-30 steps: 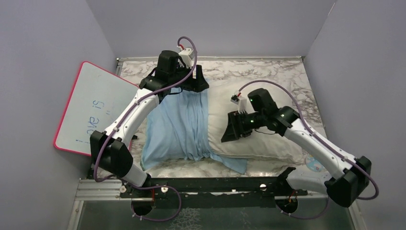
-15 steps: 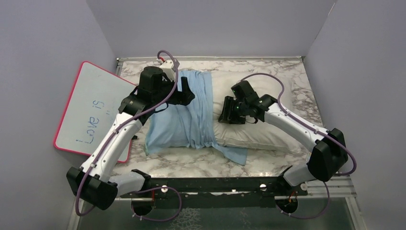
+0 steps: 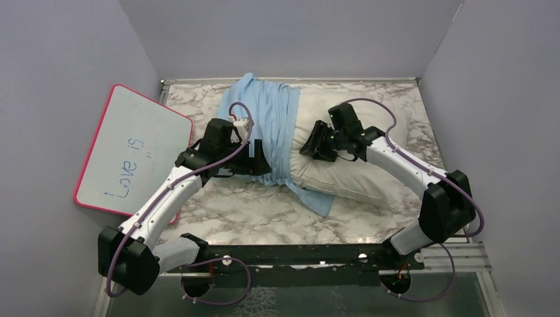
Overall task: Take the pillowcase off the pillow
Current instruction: Remove the pillow from the pillowcase.
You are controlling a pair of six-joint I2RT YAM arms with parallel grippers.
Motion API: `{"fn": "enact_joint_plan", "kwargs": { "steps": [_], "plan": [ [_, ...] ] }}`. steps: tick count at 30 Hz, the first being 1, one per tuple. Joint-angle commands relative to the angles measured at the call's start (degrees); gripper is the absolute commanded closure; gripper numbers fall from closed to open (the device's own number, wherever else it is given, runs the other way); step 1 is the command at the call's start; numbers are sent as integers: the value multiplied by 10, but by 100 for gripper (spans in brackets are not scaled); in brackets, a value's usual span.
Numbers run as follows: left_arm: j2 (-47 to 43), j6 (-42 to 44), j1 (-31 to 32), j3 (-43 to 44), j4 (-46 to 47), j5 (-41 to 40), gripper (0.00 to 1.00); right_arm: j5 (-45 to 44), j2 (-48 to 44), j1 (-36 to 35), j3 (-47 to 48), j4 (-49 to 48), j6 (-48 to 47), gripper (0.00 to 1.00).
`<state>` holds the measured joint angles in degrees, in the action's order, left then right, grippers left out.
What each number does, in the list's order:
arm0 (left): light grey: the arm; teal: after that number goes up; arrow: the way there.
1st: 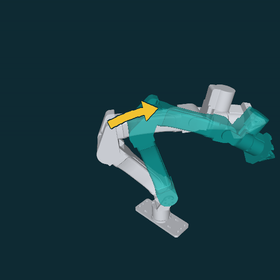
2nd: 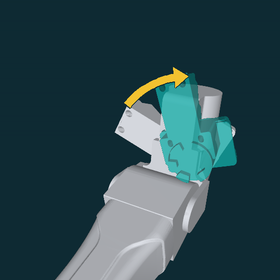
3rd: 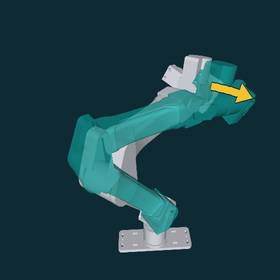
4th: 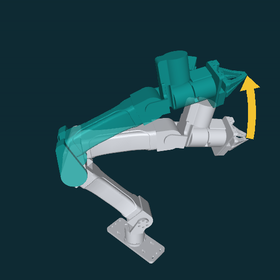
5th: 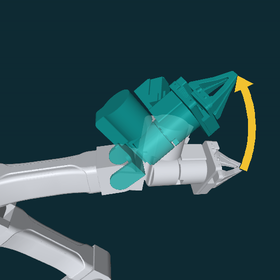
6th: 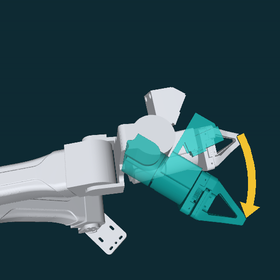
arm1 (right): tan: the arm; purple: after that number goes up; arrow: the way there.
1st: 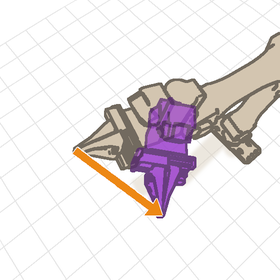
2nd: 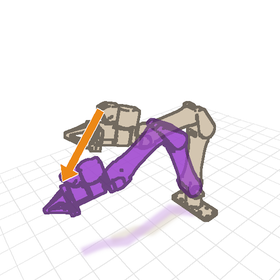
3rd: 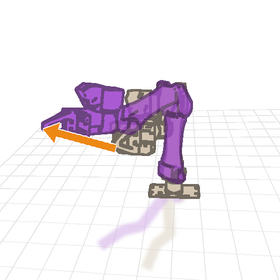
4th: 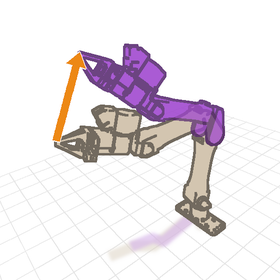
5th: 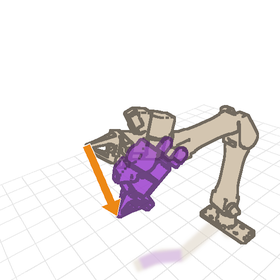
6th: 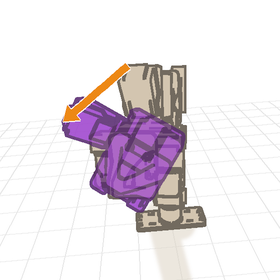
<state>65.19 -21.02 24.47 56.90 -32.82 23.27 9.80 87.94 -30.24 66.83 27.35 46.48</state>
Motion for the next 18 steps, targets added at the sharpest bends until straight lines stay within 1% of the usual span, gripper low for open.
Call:
{"fn": "enact_joint_plan", "kwargs": {
  "steps": [1,4,6,9,12,15,17,18],
  "plan": [
    [4,-30,3,-52,31,10,19,-1,9,20,-37,-4,20,40],
    [1,-56,3,-84,60,-47,19,14,8,21,-44,-2,22,41],
    [-5,-79,3,-93,68,-107,20,18,3,21,-51,-1,24,41],
    [-17,-110,3,-102,82,-187,24,12,-8,20,-62,4,25,41],
    [-20,-134,3,-109,86,-252,25,1,-21,20,-72,10,28,41],
    [-6,-127,3,-116,106,-254,27,-2,-27,20,-78,15,28,41],
    [9,-119,3,-121,133,-211,29,1,-28,21,-81,15,27,41],
    [21,-111,3,-125,159,-168,31,2,-27,21,-81,15,28,41]
  ]
}}
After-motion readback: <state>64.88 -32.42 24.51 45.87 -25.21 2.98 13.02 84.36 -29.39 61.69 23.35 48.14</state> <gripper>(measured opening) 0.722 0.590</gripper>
